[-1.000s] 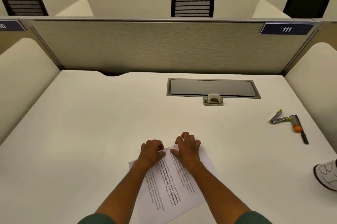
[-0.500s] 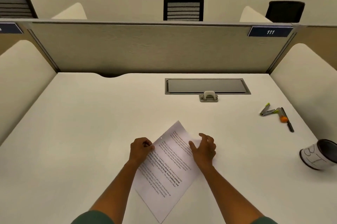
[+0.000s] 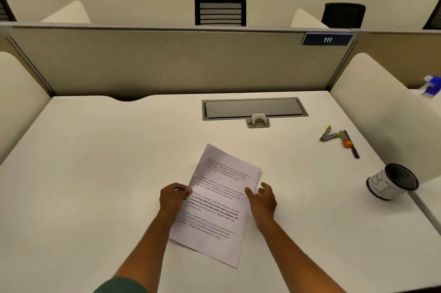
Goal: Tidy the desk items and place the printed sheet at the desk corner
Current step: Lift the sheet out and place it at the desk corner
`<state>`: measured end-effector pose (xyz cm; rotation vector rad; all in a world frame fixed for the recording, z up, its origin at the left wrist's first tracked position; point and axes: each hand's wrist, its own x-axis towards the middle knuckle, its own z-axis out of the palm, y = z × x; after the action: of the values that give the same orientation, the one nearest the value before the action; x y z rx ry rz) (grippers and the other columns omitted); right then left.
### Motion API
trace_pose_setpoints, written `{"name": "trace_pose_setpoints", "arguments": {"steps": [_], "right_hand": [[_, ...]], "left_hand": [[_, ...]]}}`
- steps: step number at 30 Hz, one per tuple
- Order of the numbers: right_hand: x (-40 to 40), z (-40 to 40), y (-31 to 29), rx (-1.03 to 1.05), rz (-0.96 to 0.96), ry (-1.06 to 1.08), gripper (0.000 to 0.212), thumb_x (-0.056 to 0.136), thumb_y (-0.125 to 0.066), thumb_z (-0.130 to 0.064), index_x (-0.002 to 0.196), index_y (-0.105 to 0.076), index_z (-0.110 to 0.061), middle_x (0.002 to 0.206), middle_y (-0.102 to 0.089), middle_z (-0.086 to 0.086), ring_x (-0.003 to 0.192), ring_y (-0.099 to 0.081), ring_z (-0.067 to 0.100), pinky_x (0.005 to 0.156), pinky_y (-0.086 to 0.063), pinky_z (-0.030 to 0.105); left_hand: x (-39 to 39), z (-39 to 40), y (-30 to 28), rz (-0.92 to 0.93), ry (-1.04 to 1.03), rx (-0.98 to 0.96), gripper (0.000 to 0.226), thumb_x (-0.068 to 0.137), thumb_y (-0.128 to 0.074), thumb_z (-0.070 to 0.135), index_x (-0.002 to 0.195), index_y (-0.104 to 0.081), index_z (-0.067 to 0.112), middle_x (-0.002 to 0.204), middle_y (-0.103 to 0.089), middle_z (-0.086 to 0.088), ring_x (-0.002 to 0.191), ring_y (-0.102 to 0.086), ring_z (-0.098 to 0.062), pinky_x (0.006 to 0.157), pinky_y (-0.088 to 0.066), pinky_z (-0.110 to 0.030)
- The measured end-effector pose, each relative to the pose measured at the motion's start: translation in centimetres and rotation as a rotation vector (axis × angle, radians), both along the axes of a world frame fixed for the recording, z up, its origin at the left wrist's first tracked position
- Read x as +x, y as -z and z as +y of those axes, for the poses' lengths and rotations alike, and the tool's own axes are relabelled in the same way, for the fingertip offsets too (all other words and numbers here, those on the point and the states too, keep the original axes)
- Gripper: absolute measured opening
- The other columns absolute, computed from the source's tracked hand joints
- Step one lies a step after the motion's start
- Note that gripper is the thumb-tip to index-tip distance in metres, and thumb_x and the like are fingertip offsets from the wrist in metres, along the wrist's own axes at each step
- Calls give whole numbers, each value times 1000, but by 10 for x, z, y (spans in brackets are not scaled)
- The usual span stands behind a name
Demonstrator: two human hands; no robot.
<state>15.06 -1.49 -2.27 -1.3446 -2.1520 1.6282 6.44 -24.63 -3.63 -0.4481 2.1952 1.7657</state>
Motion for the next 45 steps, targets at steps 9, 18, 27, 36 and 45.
{"name": "trace_pose_setpoints", "arguments": {"steps": [9, 18, 27, 36, 45], "right_hand": [[-2, -3, -6, -332, 65, -93, 40, 84, -74, -20, 121, -62, -10, 120, -69, 8, 102, -68, 27, 94, -55, 45], [-26, -4, -35, -323, 205, -161, 14, 87, -69, -8, 100, -68, -12, 102, -74, 8, 88, -72, 27, 83, -59, 45], [-41, -5, -68, -188, 340, -233, 12, 91, -65, -14, 101, -64, -19, 103, -71, 6, 89, -70, 25, 79, -61, 40], [-32, -18, -79, -174, 469, -231, 16, 93, -64, -16, 109, -64, -18, 102, -71, 1, 91, -69, 21, 75, -59, 33], [2, -27, -58, -219, 451, -301, 22, 91, -67, -15, 110, -62, -26, 109, -70, -2, 99, -68, 19, 81, -60, 29]], "left_hand": [[11, -8, -5, -56, -140, 176, 8, 77, -79, 7, 79, -71, 4, 81, -70, -17, 76, -63, -29, 85, -54, -44], [0, -2, -47, 44, -183, 366, 12, 79, -76, 7, 85, -67, 3, 86, -73, -15, 74, -70, -30, 65, -60, -34], [-8, -10, -75, 175, -68, 386, 12, 82, -73, 2, 81, -61, 5, 88, -69, -21, 82, -66, -31, 82, -58, -46], [0, -18, -85, 285, -54, 418, 13, 83, -71, 0, 80, -62, 9, 86, -71, -14, 84, -68, -27, 82, -57, -41], [41, -23, -76, 359, -24, 356, 20, 83, -72, 4, 99, -61, 3, 102, -72, -10, 93, -70, -23, 78, -59, -30]]}}
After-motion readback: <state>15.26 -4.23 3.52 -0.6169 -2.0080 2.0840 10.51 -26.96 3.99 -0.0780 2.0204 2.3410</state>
